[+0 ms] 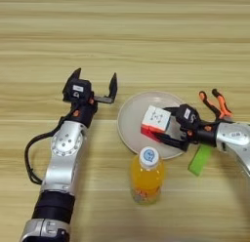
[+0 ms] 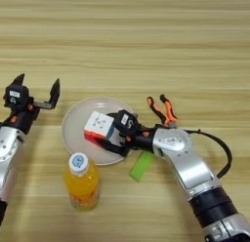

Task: Move the objects on the table

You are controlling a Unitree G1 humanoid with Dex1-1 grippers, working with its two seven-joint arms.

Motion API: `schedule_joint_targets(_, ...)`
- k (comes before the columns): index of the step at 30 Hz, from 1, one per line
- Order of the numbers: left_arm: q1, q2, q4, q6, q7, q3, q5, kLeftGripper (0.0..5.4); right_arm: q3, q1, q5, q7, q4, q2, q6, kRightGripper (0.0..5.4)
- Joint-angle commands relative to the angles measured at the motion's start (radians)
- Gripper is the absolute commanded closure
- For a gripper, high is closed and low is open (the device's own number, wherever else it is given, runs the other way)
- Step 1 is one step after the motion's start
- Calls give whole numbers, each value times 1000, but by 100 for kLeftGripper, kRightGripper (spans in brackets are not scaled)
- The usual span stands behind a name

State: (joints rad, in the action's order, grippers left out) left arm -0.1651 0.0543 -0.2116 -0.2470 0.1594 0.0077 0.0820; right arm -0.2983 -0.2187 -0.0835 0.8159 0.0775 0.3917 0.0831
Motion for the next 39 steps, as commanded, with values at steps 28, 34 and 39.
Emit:
schedule_joint_targets(28,1,9,33,-14,62,-6,26,0,70,-48,-60,49,-107,37,57,204)
schedule_joint_targets(34,7,41,122,6,162,-7,89,0,123,-80,-115,107,-129,89,81,204)
schedule_joint_targets(39,-5,130,209,51,284,20,174,0,177,-114,-168,166,-131,144,91,204)
